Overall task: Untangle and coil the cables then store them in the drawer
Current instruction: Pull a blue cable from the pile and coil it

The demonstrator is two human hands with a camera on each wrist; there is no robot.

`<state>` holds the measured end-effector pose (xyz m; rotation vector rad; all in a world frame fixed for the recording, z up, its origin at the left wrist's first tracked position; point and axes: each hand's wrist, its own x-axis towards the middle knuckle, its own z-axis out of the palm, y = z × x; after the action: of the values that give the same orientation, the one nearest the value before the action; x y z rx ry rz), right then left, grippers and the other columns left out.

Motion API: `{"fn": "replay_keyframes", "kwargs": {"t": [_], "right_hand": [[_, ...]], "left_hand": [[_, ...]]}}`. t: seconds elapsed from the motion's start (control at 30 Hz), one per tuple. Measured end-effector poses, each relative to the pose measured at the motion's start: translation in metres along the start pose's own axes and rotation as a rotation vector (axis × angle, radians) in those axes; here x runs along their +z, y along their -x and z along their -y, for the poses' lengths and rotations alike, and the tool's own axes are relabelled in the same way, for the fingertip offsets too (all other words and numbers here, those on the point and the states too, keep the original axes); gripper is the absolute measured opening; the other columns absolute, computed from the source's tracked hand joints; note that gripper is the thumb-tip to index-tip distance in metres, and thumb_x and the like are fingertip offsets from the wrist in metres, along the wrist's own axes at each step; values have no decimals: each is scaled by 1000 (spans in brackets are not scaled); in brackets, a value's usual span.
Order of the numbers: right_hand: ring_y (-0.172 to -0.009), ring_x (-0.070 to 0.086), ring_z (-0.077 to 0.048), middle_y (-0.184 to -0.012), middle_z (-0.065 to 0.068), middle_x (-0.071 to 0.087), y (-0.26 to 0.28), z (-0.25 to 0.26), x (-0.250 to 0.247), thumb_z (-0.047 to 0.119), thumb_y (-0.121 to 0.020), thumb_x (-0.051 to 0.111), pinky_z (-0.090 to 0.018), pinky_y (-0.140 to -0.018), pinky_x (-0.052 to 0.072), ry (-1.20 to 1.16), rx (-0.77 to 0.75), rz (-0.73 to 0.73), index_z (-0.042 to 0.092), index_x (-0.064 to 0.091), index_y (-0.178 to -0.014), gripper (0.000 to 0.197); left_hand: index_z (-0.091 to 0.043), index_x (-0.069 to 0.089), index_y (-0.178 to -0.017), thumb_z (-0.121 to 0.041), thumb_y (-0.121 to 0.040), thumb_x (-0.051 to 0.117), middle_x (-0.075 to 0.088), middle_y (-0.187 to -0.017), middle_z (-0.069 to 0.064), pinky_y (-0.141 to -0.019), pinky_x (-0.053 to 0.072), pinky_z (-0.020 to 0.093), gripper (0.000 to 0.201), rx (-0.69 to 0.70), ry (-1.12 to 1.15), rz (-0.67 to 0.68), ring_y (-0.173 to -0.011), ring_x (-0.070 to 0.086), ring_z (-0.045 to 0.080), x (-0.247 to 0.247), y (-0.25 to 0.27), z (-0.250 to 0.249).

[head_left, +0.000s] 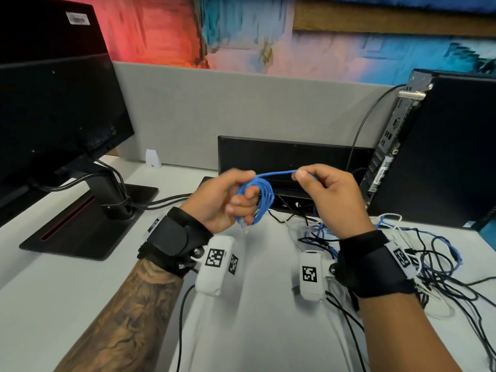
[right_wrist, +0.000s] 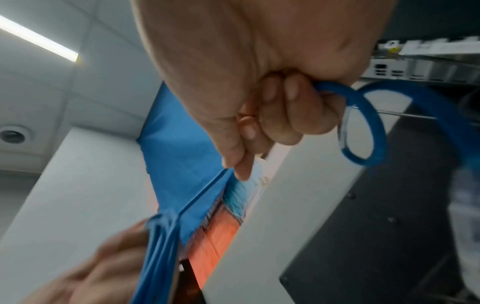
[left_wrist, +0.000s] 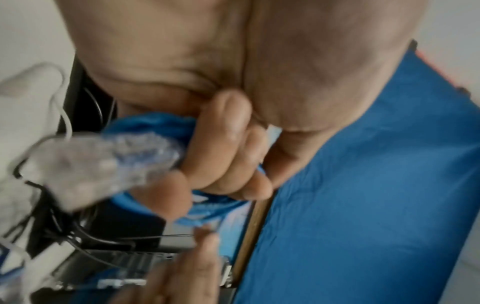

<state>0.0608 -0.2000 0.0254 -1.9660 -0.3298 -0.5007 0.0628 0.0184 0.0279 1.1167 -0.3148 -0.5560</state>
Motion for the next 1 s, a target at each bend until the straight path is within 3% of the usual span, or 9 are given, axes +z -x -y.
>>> {"fn": "replay_keyframes", "kwargs": {"t": [0.1, 0.17, 0.33, 0.47, 0.6, 0.7, 0.77, 0.9, 1.0], "right_hand": [[-70, 63, 1, -74, 18, 71, 6, -3, 9, 18, -99, 62, -8, -64, 43, 9, 87, 154, 21, 79, -92, 19], [-51, 48, -1, -58, 14, 57, 11, 2, 20, 23, -100, 61, -14, -54, 38, 25, 162, 328, 20, 80, -93, 20], [-47, 52, -8, -59, 3, 59, 25, 31, 40, 32, -103, 56, -24, -55, 49, 116, 107, 683, 17, 68, -83, 27], [-47, 55, -3, -60, -1, 70, 17, 36, 11, 28, -98, 63, -23, -55, 44, 163, 56, 564, 19, 72, -84, 19], [-58, 60, -9, -64, 4, 66, 11, 29, -13, 11, -91, 69, -25, -62, 49, 73, -55, 332, 22, 75, -85, 14], [-75, 66, -6, -75, 11, 70, 8, 24, -18, 19, -93, 71, -24, -75, 54, 148, -177, 177, 27, 75, -91, 9], [-86, 67, -8, -83, 12, 71, 5, 18, -16, 28, -95, 69, -33, -84, 56, 216, -235, 141, 28, 75, -92, 7], [-104, 61, -8, -96, 17, 69, 2, 7, -4, 43, -96, 59, -48, -96, 47, 337, -317, 173, 31, 73, -89, 20], [-124, 55, -4, -114, 17, 70, 1, 4, 0, 30, -96, 65, -44, -111, 42, 244, -274, 226, 26, 76, -98, 12]], "left_hand": [[-7, 59, -84, -23, -91, 40, 40, -64, -2, -77, 54, 33, 26, 134, 359, 16, -52, 39, 10, -12, 1, -9], [-5, 58, -94, -20, -97, 37, 46, -70, -2, -88, 54, 34, 25, 285, 479, -75, -60, 47, 10, -18, 0, -13], [-3, 59, -104, -17, -106, 38, 60, -73, -1, -91, 54, 32, 25, 530, 241, -396, -69, 61, 10, -11, -13, -3], [8, 64, -95, -10, -102, 49, 67, -88, 8, -79, 54, 26, 24, 563, -458, -507, -75, 66, 13, -5, -13, 11], [6, 66, -92, -15, -103, 48, 69, -80, 11, -72, 47, 16, 30, 391, -835, -352, -71, 65, 8, 9, -11, 21], [-4, 62, -85, -34, -105, 43, 55, -64, 4, -72, 50, 31, 41, 241, -819, -161, -60, 55, 15, 17, -10, 26], [-12, 54, -72, -37, -104, 42, 43, -57, -1, -75, 55, 41, 42, 227, -720, -119, -52, 47, 14, 16, -10, 25], [-18, 48, -62, -43, -98, 46, 31, -53, -3, -60, 51, 32, 44, 152, -324, -101, -43, 29, 12, 12, -10, 20], [-16, 47, -62, -42, -99, 45, 28, -51, -3, -55, 47, 29, 45, 135, -178, -82, -41, 26, 10, 12, -8, 21]]}}
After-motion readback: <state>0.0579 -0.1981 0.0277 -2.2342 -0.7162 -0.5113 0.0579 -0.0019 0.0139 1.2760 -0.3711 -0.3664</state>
